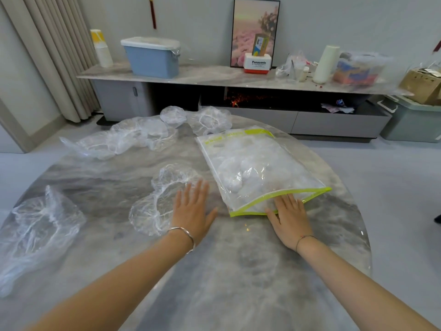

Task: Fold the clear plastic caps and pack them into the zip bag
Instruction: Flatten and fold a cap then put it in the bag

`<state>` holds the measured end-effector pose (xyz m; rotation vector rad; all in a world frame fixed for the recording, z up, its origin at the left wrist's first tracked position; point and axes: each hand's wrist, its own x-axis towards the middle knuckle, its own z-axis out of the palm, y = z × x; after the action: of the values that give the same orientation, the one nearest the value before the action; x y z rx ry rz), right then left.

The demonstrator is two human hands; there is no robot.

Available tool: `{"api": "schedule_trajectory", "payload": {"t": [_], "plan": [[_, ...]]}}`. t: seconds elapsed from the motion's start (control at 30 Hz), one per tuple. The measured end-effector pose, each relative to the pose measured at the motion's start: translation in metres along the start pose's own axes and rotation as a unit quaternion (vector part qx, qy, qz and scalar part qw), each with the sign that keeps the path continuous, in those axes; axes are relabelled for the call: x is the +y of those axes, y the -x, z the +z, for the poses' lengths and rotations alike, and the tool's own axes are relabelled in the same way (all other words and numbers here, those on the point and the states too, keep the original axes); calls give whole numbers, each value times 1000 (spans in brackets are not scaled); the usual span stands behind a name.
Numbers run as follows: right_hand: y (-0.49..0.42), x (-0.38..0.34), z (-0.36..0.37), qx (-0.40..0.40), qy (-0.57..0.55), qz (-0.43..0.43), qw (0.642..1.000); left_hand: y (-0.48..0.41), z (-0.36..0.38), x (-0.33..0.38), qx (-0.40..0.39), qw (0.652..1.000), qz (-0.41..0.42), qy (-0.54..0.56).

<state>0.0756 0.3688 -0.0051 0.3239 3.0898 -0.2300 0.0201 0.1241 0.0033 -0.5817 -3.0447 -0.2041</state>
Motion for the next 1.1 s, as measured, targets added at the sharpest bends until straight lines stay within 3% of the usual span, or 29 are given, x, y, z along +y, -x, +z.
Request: {"api": "schedule_trajectory", "payload": {"t": [0.1, 0.17, 0.3, 0.6, 0.67, 0.77, 0.83, 0.9, 1.0, 1.1], "plan": [[20, -6, -9, -15, 9, -21, 1000, 24, -4, -37, -81, 986, -146, -23], [35, -10, -17, -16, 16, -30, 999, 40, -5, -54, -120, 978, -165, -30], [69, -26, -33, -28, 19, -81, 996, 69, -14, -64, -154, 983, -96, -38], [150, -75, -20, -92, -13, -281, 955, 159, -45, -21, -215, 972, 69, 69], [161, -76, -13, -112, -7, -289, 951, 176, -47, -18, -226, 962, 81, 127], [173, -77, -11, -115, -14, -298, 948, 189, -57, -20, -171, 945, 123, 249], [178, -76, -8, -98, -44, -305, 946, 187, -58, -28, -123, 952, 167, 227], [181, -76, -4, -81, -73, -298, 948, 180, -52, -40, -102, 961, 218, 136], [183, -74, -2, -64, -117, -264, 955, 177, -40, -55, -154, 957, 247, 22], [188, -70, -4, -48, -115, -253, 959, 182, -36, -61, -189, 952, 238, 31]]}}
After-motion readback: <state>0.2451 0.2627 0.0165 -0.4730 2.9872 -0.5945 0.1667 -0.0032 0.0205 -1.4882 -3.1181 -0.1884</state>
